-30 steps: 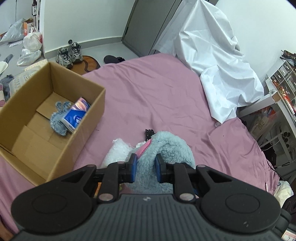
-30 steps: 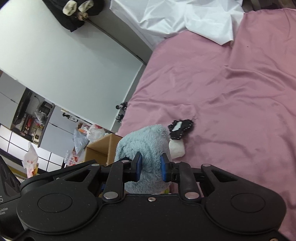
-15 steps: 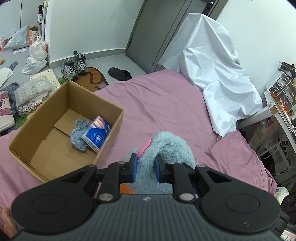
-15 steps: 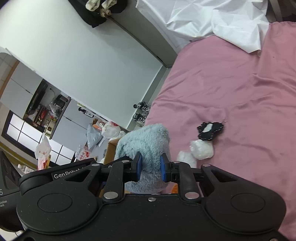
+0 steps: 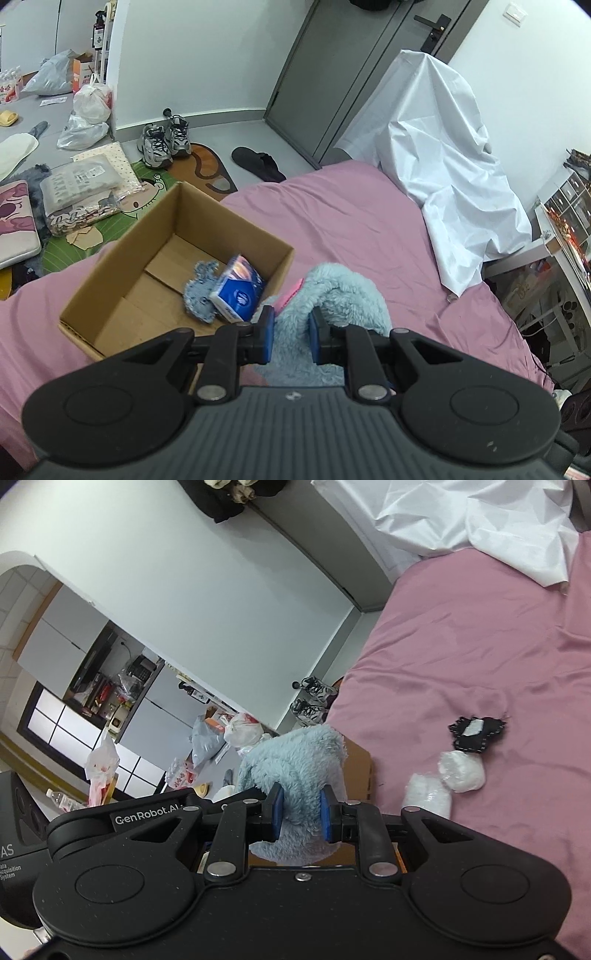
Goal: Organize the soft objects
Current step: 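Carry the grey plush with both tools over the cardboard box, then lower the grey plush into the cardboard box and open both tools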
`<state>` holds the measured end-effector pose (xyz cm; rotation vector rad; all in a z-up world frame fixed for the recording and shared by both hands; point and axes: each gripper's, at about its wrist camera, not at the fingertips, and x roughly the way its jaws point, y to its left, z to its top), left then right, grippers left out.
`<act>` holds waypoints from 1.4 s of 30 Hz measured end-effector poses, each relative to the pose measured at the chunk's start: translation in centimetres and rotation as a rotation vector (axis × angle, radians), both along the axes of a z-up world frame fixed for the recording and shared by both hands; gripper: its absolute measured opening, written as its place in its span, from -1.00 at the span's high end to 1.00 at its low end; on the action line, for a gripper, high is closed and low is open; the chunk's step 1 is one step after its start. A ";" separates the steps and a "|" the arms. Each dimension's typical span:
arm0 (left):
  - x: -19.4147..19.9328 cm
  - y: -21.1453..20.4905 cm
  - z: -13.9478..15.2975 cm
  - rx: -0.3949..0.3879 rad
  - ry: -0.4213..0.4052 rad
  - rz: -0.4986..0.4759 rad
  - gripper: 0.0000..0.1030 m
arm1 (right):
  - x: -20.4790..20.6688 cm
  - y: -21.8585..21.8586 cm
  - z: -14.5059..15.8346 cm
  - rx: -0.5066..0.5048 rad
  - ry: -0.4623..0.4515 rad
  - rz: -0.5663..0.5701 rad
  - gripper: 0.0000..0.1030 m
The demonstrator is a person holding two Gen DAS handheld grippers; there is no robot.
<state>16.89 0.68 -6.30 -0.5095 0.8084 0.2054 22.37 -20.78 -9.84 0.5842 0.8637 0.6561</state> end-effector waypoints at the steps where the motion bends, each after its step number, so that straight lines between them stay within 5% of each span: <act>1: -0.1 0.3 0.0 0.000 -0.003 0.002 0.66 | 0.0 0.3 0.0 -0.001 -0.006 0.003 0.61; 23: 0.1 6.3 -1.6 -0.025 -0.022 0.045 0.69 | 0.9 5.5 -0.9 0.009 -0.040 0.049 0.54; 35: 1.1 10.7 -4.8 -0.050 0.029 0.103 0.70 | 1.5 7.2 -2.1 -0.015 -0.015 0.072 0.41; 42: 1.7 11.0 -5.7 -0.002 0.045 0.117 0.70 | 1.8 6.6 -2.1 -0.029 -0.004 0.037 0.39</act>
